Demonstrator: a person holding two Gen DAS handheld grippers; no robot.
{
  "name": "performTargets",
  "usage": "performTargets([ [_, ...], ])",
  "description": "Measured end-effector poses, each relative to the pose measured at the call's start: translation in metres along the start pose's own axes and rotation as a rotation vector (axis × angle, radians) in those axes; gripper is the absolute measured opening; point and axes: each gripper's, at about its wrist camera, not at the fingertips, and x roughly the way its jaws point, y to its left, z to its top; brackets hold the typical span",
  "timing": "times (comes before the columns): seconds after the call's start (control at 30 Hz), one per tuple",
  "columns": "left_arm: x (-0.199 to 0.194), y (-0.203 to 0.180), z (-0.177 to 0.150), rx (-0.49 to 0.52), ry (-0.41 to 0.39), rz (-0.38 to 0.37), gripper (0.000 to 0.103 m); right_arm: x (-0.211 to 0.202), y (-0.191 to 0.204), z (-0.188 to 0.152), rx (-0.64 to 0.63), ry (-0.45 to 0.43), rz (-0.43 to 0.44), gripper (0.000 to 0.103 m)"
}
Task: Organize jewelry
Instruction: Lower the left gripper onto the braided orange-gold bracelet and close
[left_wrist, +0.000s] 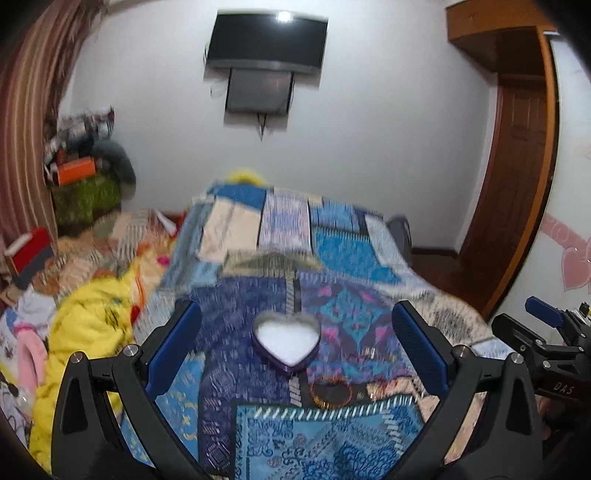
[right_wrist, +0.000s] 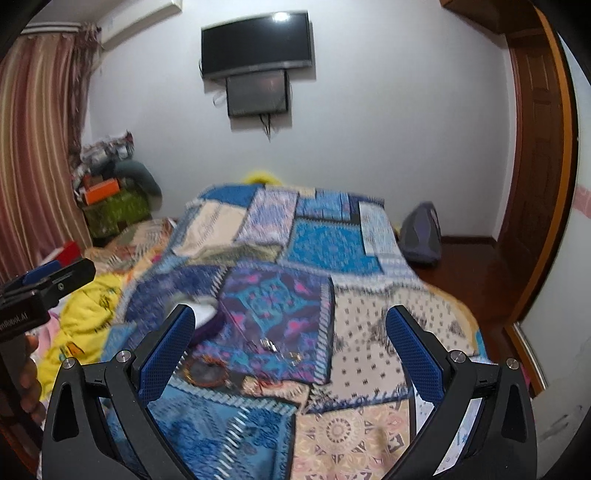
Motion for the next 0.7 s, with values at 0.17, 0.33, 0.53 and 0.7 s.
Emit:
performTargets([
  [0.17, 0.044, 0.015, -0.023, -0.054, 0.148, -0.004, 0.103, 0.022, -0.002, -0.018, -0.036, 0.104, 0.019, 0.102],
  [0.33, 0.078, 0.02, -0.046, -0.057, 0.264, -0.012, 0.102, 0.048, -0.004, -0.035, -0.04, 0.219, 0.092, 0.099],
  [0.53, 0.103, 0.015, -0.07, -0.011, 0.379, -0.045, 0.08, 0.07, 0.0, -0.045, -0.05, 0.295, 0.176, 0.076],
  [0.7, 0.115, 0.008, -0.083, 0.018, 0.437, -0.099, 0.054, 0.081, 0.013, -0.048, -0.076, 0.331, 0.245, 0.062],
])
